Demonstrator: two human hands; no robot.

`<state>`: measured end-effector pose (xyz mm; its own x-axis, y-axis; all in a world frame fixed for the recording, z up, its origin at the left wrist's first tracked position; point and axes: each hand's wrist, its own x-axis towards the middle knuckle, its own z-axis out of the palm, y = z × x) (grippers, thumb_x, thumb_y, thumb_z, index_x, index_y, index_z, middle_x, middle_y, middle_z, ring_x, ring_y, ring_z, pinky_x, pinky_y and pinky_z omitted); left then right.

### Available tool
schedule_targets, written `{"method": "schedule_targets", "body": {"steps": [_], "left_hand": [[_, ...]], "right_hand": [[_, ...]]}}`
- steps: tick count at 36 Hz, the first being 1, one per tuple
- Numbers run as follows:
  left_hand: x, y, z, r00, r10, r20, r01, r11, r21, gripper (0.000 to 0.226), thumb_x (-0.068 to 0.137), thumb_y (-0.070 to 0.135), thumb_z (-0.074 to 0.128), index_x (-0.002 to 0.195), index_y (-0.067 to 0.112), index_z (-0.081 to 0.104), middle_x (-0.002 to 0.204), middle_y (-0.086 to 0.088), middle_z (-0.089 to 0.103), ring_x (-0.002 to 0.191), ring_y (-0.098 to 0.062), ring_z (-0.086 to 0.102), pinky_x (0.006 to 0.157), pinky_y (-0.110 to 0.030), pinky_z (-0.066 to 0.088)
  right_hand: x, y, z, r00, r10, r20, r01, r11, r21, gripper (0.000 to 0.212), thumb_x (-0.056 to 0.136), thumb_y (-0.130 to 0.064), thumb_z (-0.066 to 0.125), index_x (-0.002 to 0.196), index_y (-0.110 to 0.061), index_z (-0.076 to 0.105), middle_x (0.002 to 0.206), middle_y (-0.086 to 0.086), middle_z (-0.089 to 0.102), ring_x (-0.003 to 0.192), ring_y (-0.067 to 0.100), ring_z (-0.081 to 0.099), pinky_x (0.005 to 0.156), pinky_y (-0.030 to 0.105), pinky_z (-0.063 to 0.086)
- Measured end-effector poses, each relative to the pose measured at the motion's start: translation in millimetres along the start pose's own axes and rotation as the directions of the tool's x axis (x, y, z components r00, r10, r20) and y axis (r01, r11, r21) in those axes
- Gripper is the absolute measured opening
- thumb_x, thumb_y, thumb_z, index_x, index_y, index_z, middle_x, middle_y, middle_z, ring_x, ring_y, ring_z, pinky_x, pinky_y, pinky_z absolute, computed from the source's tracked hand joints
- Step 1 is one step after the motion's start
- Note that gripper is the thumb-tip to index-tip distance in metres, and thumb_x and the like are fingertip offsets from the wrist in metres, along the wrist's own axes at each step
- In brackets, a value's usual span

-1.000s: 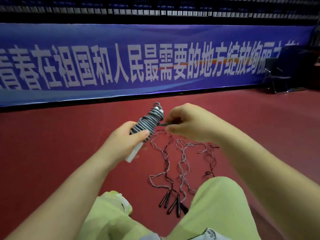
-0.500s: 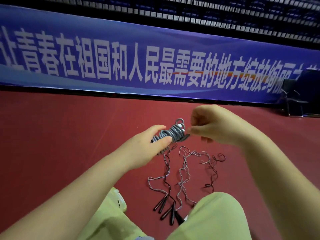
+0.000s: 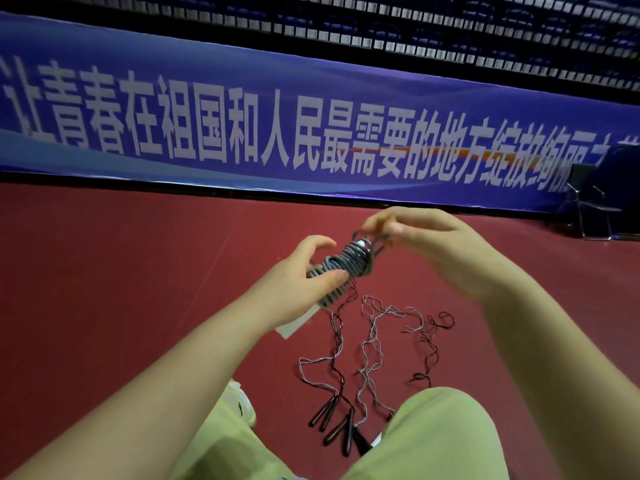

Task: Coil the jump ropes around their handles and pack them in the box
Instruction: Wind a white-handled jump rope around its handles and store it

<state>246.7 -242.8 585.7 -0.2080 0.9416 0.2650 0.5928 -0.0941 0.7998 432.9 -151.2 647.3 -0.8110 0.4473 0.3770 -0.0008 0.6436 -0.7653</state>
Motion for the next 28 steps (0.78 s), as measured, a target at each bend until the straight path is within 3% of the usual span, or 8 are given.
{"method": "schedule_targets", "body": {"steps": [4,9,12,14,18,21,25,28], "left_hand": [[-1.4,3.9,-0.8,0.998,0.005,0.055,0.000,0.996,-0.088,0.052,0.092,0.038,0.057,0.137,0.045,0.032,0.104,0.004,0.066,0.097,-0.010,0.065,0.093,-0.037,0.047],[-1.6,1.1,-5.4,0.995,-0.039,0.090,0.053,0.985,-0.164,0.061,0.088,0.033,0.066,0.143,0.032,0.038,0.123,0.006,0.058,0.112,-0.010,0.058,0.105,-0.039,0.042],[-4.5,1.1,-4.8,0.993,0.017,0.120,0.013,0.969,-0.247,0.052,0.071,0.034,0.072,0.119,0.043,0.056,0.110,0.012,0.068,0.102,-0.008,0.065,0.097,-0.036,0.050],[-5.5,0.1,-3.6,0.990,0.034,0.140,0.013,0.945,-0.326,0.045,0.066,0.030,0.071,0.107,0.041,0.060,0.096,0.014,0.071,0.090,-0.006,0.068,0.089,-0.032,0.053],[-6.8,1.2,-0.1,0.980,0.026,0.197,0.060,0.905,-0.421,0.046,0.063,0.023,0.071,0.107,0.027,0.060,0.071,0.014,0.066,0.069,-0.005,0.061,0.066,-0.023,0.051],[-9.2,1.9,4.1,0.970,0.012,0.245,0.120,0.849,-0.515,0.048,0.066,0.015,0.068,0.112,0.018,0.058,0.073,0.006,0.066,0.072,-0.016,0.066,0.061,-0.029,0.054],[-9.7,5.7,5.4,0.981,0.001,0.194,0.097,0.863,-0.496,0.048,0.066,0.017,0.068,0.113,0.020,0.058,0.088,-0.006,0.070,0.073,-0.022,0.071,0.051,-0.024,0.049],[-9.3,7.6,4.2,0.988,0.006,0.153,0.062,0.897,-0.437,0.034,0.076,0.022,0.067,0.109,0.026,0.060,0.078,-0.001,0.068,0.066,-0.016,0.064,0.051,-0.025,0.046]], "right_hand": [[0.0,14.9,6.6,0.993,-0.108,0.057,0.061,0.847,0.528,0.032,0.077,-0.039,0.069,0.094,-0.012,0.075,0.113,0.013,0.068,0.110,0.027,0.060,0.092,0.034,0.048],[-0.9,28.1,14.8,0.991,-0.130,0.013,0.082,0.696,0.714,0.034,0.084,-0.024,0.069,0.109,0.000,0.069,0.122,0.017,0.065,0.115,0.029,0.060,0.094,0.035,0.049],[-2.0,29.3,20.2,0.994,-0.109,-0.012,0.084,0.683,0.726,0.030,0.082,-0.022,0.069,0.106,-0.005,0.072,0.117,0.011,0.068,0.112,0.024,0.063,0.093,0.033,0.050],[-2.7,27.4,22.4,0.996,-0.076,-0.036,0.078,0.680,0.729,0.030,0.078,-0.025,0.073,0.103,-0.009,0.074,0.110,0.007,0.071,0.103,0.020,0.066,0.089,0.030,0.053],[-2.6,24.5,26.1,0.996,-0.020,-0.088,0.081,0.616,0.784,0.035,0.067,-0.024,0.084,0.096,-0.007,0.075,0.092,0.006,0.073,0.082,0.014,0.069,0.073,0.025,0.057],[-1.0,19.0,29.6,0.986,0.038,-0.163,0.105,0.619,0.778,0.033,0.063,-0.023,0.083,0.093,-0.012,0.073,0.089,0.005,0.072,0.074,0.014,0.069,0.066,0.025,0.058],[0.0,7.7,34.7,0.958,0.124,-0.259,0.087,0.735,0.673,0.030,0.068,-0.010,0.070,0.098,-0.009,0.065,0.081,0.003,0.071,0.069,0.013,0.068,0.063,0.024,0.057],[0.3,5.5,38.2,0.921,0.111,-0.372,0.066,0.899,0.433,0.016,0.076,-0.003,0.070,0.090,-0.012,0.069,0.078,-0.002,0.073,0.073,0.013,0.069,0.070,0.027,0.058]]}}
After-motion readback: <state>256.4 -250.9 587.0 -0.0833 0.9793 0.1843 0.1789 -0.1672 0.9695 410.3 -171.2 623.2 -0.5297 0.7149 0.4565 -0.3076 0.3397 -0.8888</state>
